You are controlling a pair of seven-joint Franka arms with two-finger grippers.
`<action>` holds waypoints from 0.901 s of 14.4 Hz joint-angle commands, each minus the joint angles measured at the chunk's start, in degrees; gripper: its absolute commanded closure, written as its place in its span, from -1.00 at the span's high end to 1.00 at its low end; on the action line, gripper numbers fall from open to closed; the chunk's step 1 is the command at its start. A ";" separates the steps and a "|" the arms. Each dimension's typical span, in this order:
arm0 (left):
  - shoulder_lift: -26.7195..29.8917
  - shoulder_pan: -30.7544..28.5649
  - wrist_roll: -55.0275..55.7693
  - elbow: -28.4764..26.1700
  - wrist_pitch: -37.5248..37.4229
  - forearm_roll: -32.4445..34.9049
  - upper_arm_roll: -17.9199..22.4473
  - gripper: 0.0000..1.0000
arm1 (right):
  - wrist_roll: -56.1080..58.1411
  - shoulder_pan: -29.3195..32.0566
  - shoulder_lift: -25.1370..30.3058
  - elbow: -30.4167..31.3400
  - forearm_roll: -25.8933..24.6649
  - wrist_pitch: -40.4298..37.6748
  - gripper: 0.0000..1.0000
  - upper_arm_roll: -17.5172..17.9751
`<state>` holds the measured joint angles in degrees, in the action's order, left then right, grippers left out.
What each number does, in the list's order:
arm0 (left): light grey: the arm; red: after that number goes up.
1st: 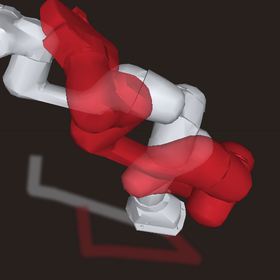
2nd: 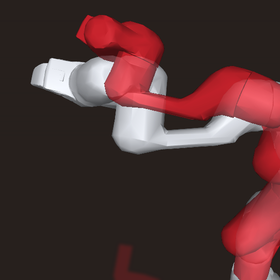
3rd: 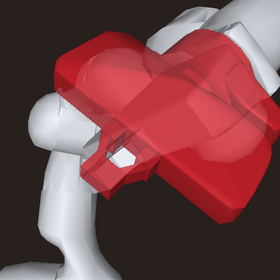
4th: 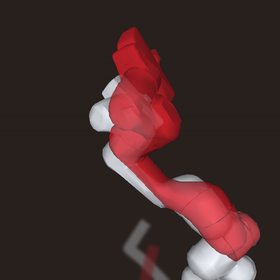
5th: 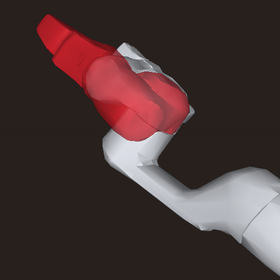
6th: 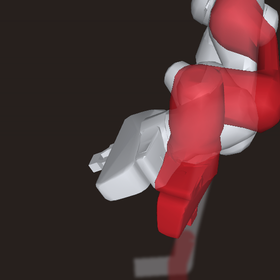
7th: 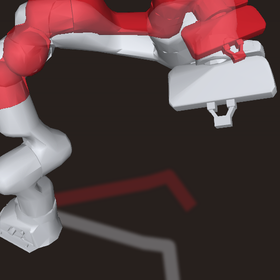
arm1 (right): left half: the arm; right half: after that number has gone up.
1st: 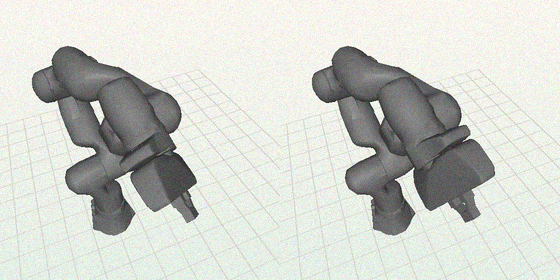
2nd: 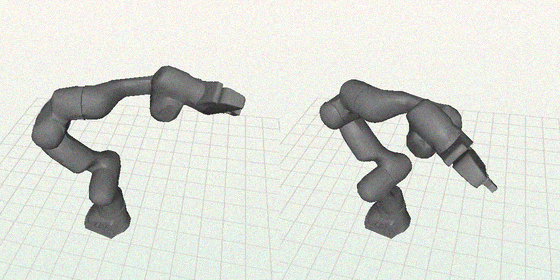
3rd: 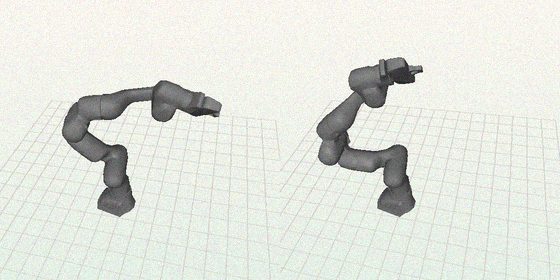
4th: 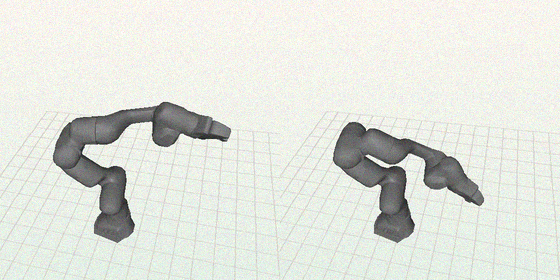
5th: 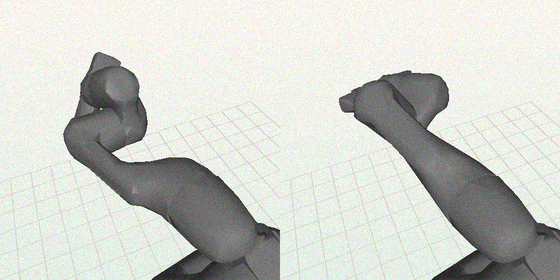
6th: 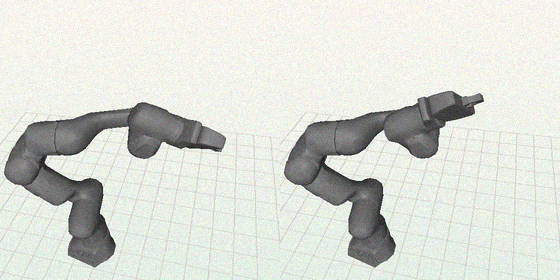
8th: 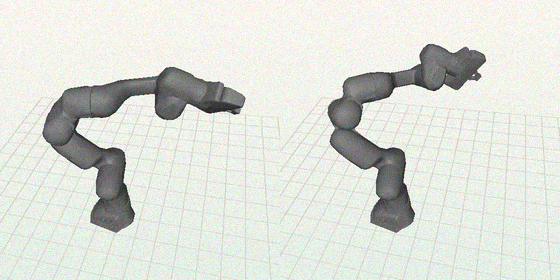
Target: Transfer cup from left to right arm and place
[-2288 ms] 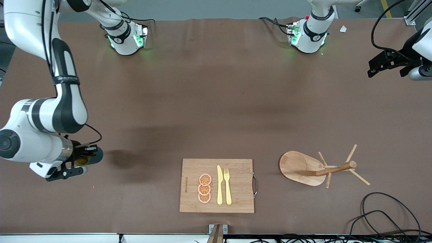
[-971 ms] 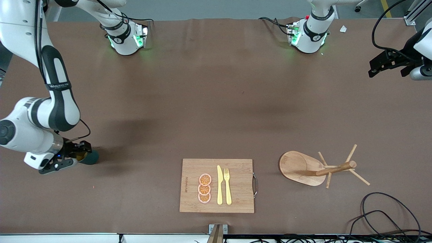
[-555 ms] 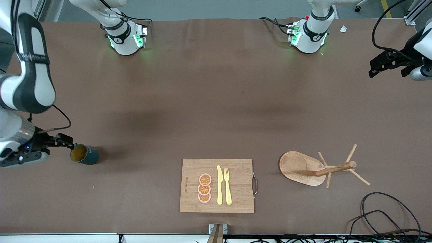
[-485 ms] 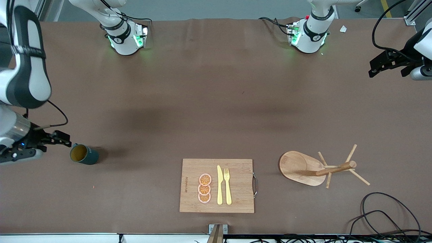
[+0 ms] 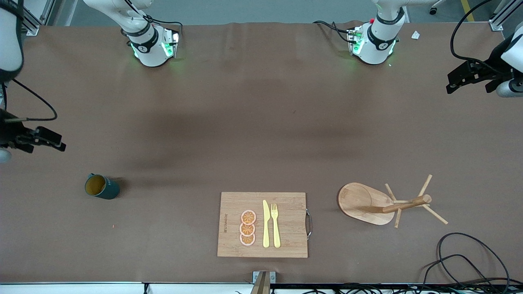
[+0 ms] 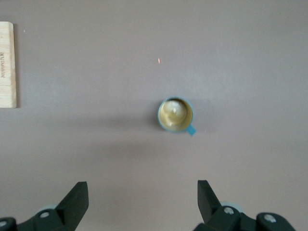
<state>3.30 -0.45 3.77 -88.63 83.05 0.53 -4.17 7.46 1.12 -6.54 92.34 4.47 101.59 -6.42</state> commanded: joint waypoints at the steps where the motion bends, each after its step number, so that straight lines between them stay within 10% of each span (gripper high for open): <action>1: 0.04 -0.42 -1.13 0.56 -0.87 0.97 -0.14 1.00 | -3.59 0.90 5.03 1.09 -1.48 -1.57 1.00 0.70; 13: -0.05 -0.16 -1.31 1.62 -0.87 0.88 -0.22 1.00 | -3.33 0.90 8.56 -0.49 -2.80 -6.05 1.00 0.70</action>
<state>3.30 -0.33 3.77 -88.15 83.04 0.53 -4.26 4.80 1.13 1.22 92.13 2.21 96.40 -6.37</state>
